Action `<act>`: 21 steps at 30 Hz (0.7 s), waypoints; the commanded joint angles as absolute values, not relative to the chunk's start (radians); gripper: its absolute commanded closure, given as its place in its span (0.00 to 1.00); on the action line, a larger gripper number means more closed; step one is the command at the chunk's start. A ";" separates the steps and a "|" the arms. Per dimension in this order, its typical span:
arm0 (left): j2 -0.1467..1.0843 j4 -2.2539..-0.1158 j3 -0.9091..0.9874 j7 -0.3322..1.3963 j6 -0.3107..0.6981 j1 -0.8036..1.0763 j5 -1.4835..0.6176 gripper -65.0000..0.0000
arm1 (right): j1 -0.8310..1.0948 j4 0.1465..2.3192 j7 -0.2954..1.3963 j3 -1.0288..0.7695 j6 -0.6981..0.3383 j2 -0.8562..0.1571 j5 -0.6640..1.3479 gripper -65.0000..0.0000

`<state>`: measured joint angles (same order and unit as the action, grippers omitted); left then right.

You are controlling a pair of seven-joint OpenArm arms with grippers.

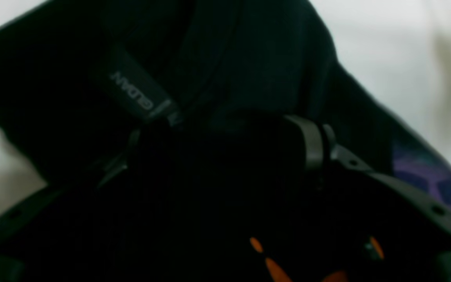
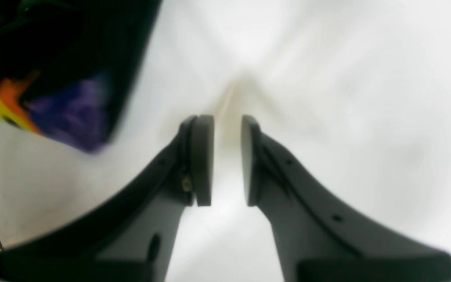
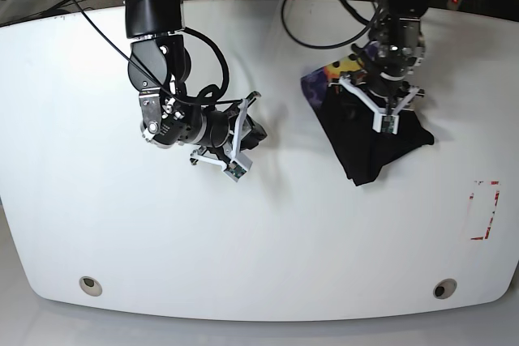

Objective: Fold the T-shirt properly
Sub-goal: 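Carry the bundle with the left gripper toward the red taped square, then place the bundle at the table edge and open the left gripper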

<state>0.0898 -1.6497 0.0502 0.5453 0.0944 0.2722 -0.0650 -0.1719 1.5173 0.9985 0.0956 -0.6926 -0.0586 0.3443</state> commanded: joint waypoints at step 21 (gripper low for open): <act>0.740 -0.865 0.277 0.452 0.685 -0.070 -0.018 0.38 | -0.142 1.590 0.978 0.093 -0.698 -0.056 0.363 0.83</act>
